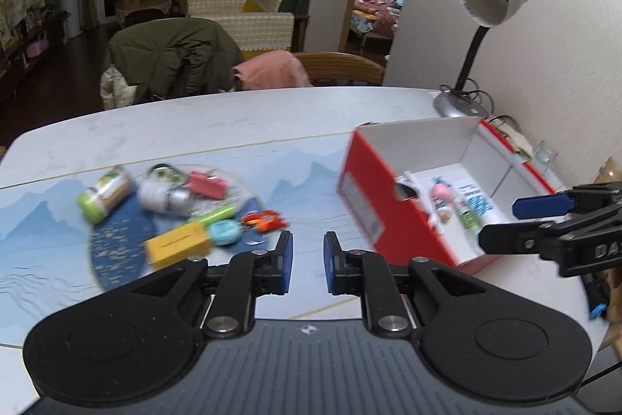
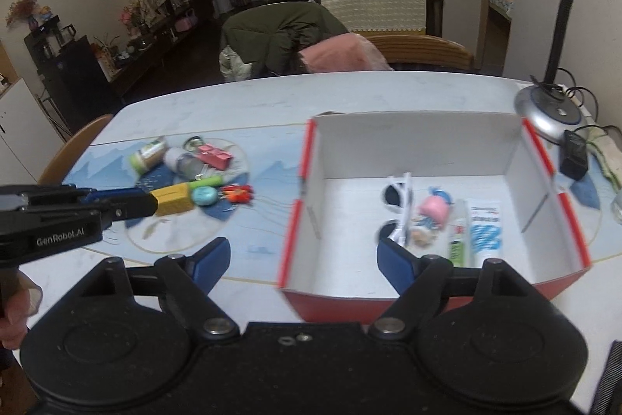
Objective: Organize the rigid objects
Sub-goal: 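Withdraw both tools and move them toward the remaining items on the mat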
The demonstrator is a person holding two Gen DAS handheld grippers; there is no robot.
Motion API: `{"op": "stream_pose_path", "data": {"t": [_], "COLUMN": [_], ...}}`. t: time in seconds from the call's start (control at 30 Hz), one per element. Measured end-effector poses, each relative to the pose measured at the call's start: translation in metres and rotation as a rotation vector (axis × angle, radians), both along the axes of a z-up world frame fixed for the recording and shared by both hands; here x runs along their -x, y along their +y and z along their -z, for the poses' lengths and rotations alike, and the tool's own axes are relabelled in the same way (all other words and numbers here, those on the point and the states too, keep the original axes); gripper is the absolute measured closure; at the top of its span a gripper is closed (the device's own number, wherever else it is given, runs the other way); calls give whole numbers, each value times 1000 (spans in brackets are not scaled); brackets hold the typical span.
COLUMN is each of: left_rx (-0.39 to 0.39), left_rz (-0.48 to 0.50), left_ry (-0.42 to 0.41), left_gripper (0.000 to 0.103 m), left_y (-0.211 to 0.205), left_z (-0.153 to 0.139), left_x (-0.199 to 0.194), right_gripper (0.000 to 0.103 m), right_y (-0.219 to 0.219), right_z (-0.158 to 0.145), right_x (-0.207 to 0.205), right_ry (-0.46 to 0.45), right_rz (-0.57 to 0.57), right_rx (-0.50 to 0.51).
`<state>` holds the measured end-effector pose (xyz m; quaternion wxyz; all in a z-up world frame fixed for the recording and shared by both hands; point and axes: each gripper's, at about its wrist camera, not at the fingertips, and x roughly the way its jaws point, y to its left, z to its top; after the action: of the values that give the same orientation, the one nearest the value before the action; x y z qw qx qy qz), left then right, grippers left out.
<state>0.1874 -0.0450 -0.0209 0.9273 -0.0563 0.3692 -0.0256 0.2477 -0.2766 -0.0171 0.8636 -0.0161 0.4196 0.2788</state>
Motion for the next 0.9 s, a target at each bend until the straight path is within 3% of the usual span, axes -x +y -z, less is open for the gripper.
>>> {"op": "stream_pose_path", "data": {"t": [0.5,0.53,0.57,0.6,0.67,0.9], "left_rx": [22,26,30,36,39,26], "left_rz": [2,5,9,13,18,26], "left_ry": [21,23,25,25,10,6], "left_gripper": [84,81,69,48,24,22], "left_y": [89,93,97,101,106,120], "left_z": [24,26,28,30,33,48], "left_x": [28,28,28,28,28,14], "right_gripper": [18,18,18,18,18,18], "right_y": [93,98,104,109,117,144], "right_z": [15,16,18,19,23,38], "right_x": [28,29,29,28,26,9], "right_ry": [16,17,17,15,13,10], "right_rz": [-21,-21,-21,-23,-21,-24], "right_rx": [9,14,21,27,38,97]}}
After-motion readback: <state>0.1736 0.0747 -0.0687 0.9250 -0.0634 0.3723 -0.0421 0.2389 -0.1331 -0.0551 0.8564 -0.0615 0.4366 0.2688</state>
